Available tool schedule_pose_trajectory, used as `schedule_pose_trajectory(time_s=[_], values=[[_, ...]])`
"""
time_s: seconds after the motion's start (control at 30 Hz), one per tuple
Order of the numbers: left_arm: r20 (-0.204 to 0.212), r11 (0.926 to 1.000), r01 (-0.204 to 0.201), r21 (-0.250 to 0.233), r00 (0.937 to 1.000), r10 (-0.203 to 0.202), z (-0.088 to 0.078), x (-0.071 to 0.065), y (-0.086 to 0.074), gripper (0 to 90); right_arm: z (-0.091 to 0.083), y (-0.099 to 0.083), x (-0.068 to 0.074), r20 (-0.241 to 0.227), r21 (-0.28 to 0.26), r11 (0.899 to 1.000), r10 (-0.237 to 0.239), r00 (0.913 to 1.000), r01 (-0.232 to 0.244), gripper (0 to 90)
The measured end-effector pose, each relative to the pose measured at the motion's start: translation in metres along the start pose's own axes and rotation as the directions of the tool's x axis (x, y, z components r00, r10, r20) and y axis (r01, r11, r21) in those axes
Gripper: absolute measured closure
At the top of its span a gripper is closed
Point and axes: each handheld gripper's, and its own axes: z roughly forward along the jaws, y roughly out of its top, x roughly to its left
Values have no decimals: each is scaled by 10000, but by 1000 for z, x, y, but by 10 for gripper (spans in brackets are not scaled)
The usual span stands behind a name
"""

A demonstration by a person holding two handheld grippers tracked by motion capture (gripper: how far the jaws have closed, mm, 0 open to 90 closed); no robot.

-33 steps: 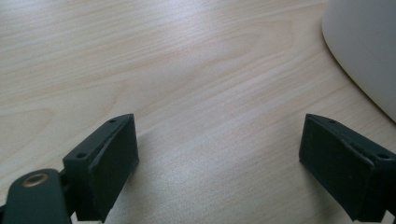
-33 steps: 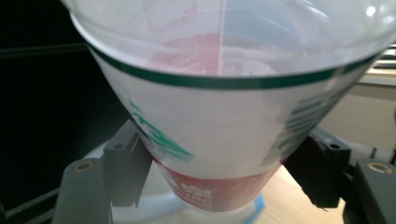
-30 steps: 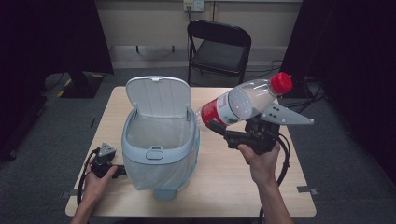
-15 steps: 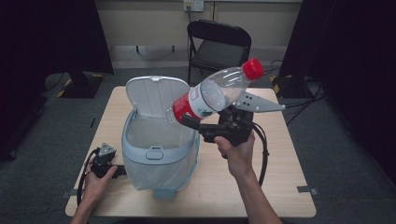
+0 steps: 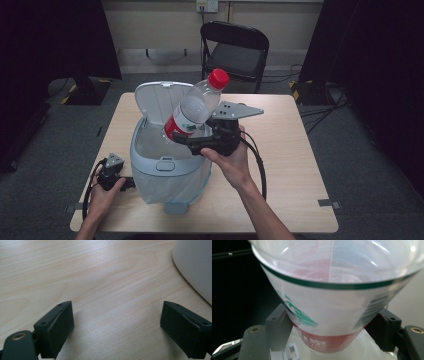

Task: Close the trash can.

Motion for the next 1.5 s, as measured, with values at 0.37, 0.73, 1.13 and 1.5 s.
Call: schedule_pose_trajectory(time_s=[0.37,0.73,1.13,1.5], values=[[-9,10000,-5,1,10000,5,0,0,0,112,3,-7,-5,359,684,9976,-98,9993,74,260],[-12,10000,-9,2,10000,9,0,0,0,112,3,-10,-9,580,721,9974,-97,9983,55,231],[-8,10000,-4,1,10000,4,0,0,0,112,-4,-8,-11,816,430,9989,-221,9964,186,261],[-13,10000,-13,3,10000,13,0,0,0,112,-28,-12,-32,1622,549,9985,-13,9868,-77,276]])
